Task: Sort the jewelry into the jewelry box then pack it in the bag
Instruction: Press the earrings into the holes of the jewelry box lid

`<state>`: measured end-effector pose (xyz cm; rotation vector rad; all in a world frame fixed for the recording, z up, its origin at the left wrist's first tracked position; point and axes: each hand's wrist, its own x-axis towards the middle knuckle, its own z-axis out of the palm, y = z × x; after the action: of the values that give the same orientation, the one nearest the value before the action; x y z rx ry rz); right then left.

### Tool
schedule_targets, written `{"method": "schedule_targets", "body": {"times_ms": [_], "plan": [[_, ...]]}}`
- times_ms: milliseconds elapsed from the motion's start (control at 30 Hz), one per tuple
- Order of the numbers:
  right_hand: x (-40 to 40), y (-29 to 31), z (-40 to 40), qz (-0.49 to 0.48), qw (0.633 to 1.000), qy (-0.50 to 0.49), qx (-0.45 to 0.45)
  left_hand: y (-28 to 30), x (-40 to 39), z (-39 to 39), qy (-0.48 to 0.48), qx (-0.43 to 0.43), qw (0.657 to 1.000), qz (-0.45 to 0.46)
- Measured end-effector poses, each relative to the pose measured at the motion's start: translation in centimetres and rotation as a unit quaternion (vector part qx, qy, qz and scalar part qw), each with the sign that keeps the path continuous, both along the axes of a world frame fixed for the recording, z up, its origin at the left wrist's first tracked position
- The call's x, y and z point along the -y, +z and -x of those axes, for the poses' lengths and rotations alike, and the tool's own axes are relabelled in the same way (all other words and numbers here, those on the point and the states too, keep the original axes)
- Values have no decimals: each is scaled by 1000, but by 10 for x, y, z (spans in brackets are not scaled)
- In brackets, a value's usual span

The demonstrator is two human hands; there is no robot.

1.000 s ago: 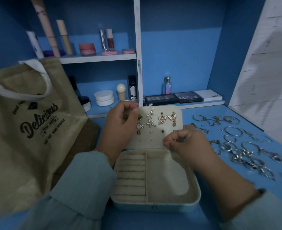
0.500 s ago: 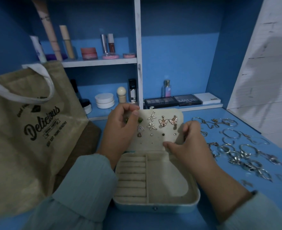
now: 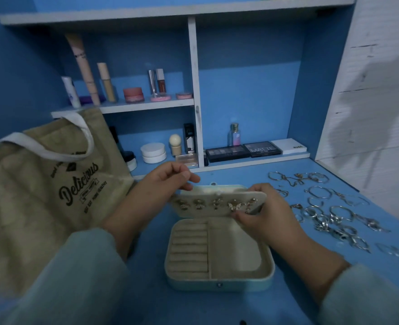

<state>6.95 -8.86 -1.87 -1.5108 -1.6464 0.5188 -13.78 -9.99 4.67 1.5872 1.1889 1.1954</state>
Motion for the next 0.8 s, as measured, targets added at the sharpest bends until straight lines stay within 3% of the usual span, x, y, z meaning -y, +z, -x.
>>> {"method": "schedule_targets", "body": {"times_ms": [100,233,300,500,800], "plan": [[2,-1,-2,-17,1000,12,21,15,-9,3,-32,-60,995,70],[3,-1,-4,-54,996,28,58,22,-30,-6,-82,-328,939,61],[3,-2,-5,-59,996,32,58,20,-38,-15,-99,-393,912,59],[4,-5,-6,-77,995,42,52,12,-52,-30,-135,-440,885,63],[4,-6,-7,-78,994,46,63,2,-64,-43,-193,-439,873,88]]}}
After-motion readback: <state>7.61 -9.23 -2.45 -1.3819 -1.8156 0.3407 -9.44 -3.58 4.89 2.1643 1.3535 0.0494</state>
